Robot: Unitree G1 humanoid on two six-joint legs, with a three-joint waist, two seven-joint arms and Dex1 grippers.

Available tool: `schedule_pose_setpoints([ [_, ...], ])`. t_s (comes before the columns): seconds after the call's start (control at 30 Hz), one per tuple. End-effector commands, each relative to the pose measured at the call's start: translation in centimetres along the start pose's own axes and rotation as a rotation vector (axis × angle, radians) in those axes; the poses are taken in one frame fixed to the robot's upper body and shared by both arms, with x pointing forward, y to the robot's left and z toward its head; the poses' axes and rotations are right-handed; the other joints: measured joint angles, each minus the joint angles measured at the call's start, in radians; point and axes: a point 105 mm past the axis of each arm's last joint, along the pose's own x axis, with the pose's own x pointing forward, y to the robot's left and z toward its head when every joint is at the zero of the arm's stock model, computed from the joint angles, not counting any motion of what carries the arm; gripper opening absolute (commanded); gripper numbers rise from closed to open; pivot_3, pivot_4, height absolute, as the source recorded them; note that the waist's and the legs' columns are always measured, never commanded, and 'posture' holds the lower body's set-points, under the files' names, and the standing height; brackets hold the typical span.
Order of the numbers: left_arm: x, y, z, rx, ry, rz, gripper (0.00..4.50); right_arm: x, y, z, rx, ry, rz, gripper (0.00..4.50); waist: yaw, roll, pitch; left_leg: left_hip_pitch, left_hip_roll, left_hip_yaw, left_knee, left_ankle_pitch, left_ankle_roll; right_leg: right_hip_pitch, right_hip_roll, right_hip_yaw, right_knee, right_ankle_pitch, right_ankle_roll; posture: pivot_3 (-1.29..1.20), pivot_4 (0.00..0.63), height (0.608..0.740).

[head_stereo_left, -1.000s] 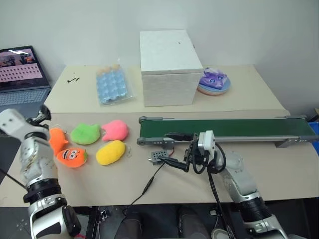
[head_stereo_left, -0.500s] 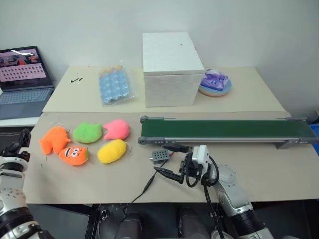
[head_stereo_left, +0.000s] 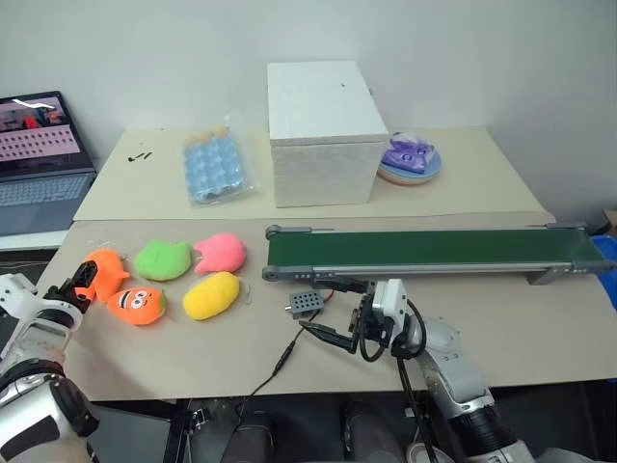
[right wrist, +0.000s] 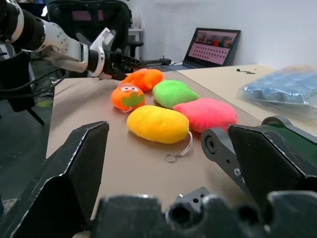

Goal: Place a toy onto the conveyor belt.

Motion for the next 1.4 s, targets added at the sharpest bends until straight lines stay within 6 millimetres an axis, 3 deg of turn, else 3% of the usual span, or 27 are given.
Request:
schedule_pose_setpoints([
  [0.03, 0.2, -0.7, 2.3, 0.014, -0.075, -0.02, 4.46, -0.3, -0.6, 1.0, -0.046, -0.013, -0.031, 4.5, 0.002, 0.0, 0.0, 0.0, 0.0, 0.0, 0.0, 0.0, 0.0, 0.0, 0.0, 0.0, 0.0, 0.0, 0.0, 0.0, 0.15, 0.74],
  [0.3, 0.2, -0.5, 2.5, -0.007, -0.088, 0.0, 4.46, 0.0, -0.7, 1.0, -0.044, -0.018, -0.045, 4.5, 0.004, -0.001, 0.0, 0.0, 0.0, 0.0, 0.0, 0.0, 0.0, 0.0, 0.0, 0.0, 0.0, 0.0, 0.0, 0.0, 0.15, 0.74],
  [0.7, 0.5, 0.4, -0.1, -0.031, -0.038, 0.098, 4.46, -0.4, -1.3, 1.2, -0.053, -0.006, -0.07, 4.5, 0.003, -0.001, 0.0, 0.0, 0.0, 0.0, 0.0, 0.0, 0.0, 0.0, 0.0, 0.0, 0.0, 0.0, 0.0, 0.0, 0.15, 0.74],
  [1.03, 2.4, -3.0, -2.5, -0.015, 0.03, 0.024, 4.46, -0.7, -1.7, 1.2, -0.06, 0.007, -0.099, 4.5, 0.025, 0.0, 0.0, 0.001, 0.0, 0.0, 0.0, 0.0, 0.0, 0.001, 0.0, 0.0, 0.0, 0.0, 0.001, 0.0, 0.15, 0.74],
  [1.2, 3.2, -5.0, -2.8, -0.017, 0.036, -0.037, 4.46, -0.7, -1.8, 1.1, -0.061, 0.011, -0.113, 4.5, 0.032, 0.0, 0.0, 0.001, 0.0, 0.0, 0.0, 0.0, 0.0, 0.002, 0.0, 0.0, 0.0, 0.0, 0.001, 0.0, 0.15, 0.74],
  [1.4, 3.4, -5.7, -2.7, -0.021, 0.03, -0.059, 4.46, -0.7, -2.0, 1.0, -0.065, 0.012, -0.143, 4.5, 0.024, 0.0, 0.0, 0.0, 0.0, 0.0, 0.0, 0.0, 0.0, 0.001, 0.0, 0.0, 0.0, 0.0, 0.0, 0.0, 0.15, 0.74],
])
